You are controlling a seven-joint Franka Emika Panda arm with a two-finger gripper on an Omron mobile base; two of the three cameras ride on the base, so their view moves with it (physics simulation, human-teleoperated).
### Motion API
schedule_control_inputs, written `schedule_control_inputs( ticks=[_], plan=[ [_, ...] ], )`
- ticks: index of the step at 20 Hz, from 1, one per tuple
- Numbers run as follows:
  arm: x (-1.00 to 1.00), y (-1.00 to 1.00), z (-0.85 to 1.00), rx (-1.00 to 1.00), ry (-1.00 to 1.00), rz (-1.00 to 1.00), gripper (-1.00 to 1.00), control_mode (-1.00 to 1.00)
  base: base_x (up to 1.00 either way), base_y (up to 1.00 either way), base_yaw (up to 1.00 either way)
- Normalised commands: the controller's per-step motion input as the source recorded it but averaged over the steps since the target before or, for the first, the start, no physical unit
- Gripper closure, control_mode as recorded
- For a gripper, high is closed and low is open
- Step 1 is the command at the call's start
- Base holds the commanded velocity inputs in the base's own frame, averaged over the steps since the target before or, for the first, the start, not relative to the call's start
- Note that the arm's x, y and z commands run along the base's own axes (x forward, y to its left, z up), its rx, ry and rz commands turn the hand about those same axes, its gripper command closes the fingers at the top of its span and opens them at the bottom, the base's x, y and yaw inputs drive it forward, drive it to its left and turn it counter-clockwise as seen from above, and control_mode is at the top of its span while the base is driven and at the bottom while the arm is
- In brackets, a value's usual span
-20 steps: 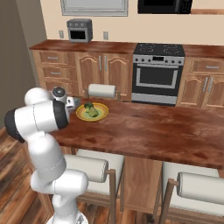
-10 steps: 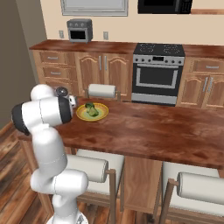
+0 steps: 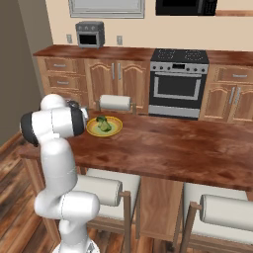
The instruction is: Retrieve the tupperware and aluminum foil from the cabinet and place them on the dining counter near the plate with lemon wedge and broccoli to prepare for storing leftovers.
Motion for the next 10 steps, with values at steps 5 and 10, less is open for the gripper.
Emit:
schedule_control_inputs(
  ticks=[5, 10],
  plan=[
    [-0.2, -0.03, 0.23, 0.0, -0.12, 0.0, -1.0, -1.0, 0.0, 0.0, 0.0],
    [-0.62, -0.09, 0.61, 0.0, -0.18, 0.0, -1.0, -1.0, 0.0, 0.0, 0.0]
  ],
)
